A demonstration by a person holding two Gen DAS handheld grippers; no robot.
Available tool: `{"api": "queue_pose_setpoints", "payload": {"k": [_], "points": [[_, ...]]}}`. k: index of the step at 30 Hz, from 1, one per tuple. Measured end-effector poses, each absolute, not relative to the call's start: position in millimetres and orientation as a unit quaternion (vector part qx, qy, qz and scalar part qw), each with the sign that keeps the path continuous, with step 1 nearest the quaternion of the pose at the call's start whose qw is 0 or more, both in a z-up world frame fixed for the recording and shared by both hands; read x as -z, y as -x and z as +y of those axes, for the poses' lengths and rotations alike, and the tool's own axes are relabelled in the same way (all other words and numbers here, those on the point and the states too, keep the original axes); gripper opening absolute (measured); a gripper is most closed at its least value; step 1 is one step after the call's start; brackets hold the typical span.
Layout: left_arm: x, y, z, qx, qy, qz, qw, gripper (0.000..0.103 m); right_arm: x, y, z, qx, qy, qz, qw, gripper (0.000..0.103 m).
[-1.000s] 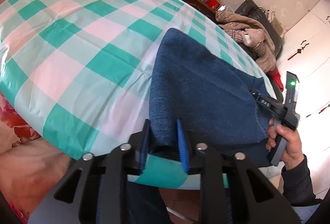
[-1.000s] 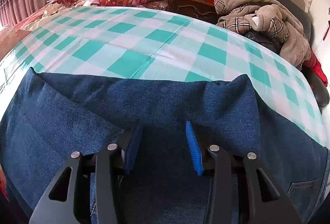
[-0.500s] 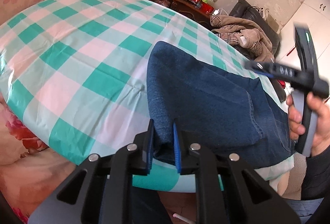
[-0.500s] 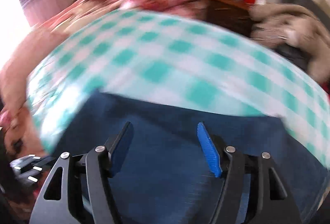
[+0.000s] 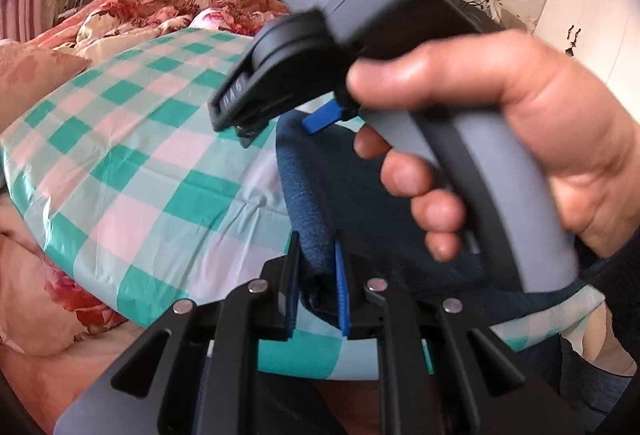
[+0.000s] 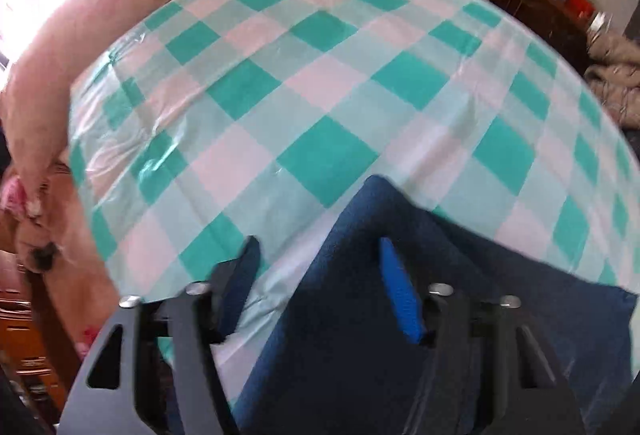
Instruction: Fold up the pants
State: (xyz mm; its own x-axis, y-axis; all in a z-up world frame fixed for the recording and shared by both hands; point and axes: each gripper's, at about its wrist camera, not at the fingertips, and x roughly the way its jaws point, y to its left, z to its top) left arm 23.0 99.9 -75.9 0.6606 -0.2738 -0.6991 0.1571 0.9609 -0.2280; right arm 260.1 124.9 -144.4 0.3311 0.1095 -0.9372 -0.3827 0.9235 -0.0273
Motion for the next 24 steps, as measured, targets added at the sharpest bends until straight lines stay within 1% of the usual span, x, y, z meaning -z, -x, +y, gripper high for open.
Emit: {"api": "queue_pose_setpoints", "payload": {"k": [1,2,4,7,11,13,14,15,16,21,24], "points": [[76.4,-23.1,100.3,0.12,0.075,0.393,0.908,0.015,144.9,-260.7,121.9,-0.14,0.13,0.554,0.81,0.029],[76.9,-22.8,100.7,0.122,0.077,0.391,0.909,0.015,145.4,-261.6,118.7,-0.137,0.13,0.551,0.813,0.028],[77.5,-22.5,101.0,0.124,0.08,0.389,0.909,0.015,145.2,-259.4,116.8,-0.137,0.136,0.541,0.818,0.022],[77.1,-21.7,101.5,0.131,0.085,0.384,0.91,0.015,141.4,-252.0,116.3,-0.133,0.15,0.521,0.83,0.016],[78.6,-22.4,103.2,0.137,0.102,0.385,0.907,0.015,137.0,-245.7,115.9,-0.131,0.153,0.504,0.84,0.014],[80.8,-23.1,106.6,0.14,0.116,0.388,0.904,0.018,135.7,-245.0,114.2,-0.131,0.149,0.502,0.842,0.013],[82.7,-23.9,110.7,0.137,0.13,0.391,0.901,0.029,135.0,-244.5,113.3,-0.131,0.147,0.502,0.842,0.013],[85.1,-24.4,114.8,0.133,0.146,0.394,0.898,0.044,134.5,-243.8,113.0,-0.132,0.146,0.501,0.842,0.013],[88.0,-24.6,119.1,0.136,0.164,0.396,0.893,0.047,134.2,-243.4,112.8,-0.133,0.145,0.501,0.842,0.013],[98.9,-27.6,125.0,0.15,0.218,0.406,0.875,0.047,132.2,-241.0,112.5,-0.133,0.145,0.498,0.844,0.013],[105.4,-30.6,128.4,0.147,0.248,0.41,0.865,0.049,131.2,-240.2,112.2,-0.134,0.143,0.498,0.845,0.013]]}}
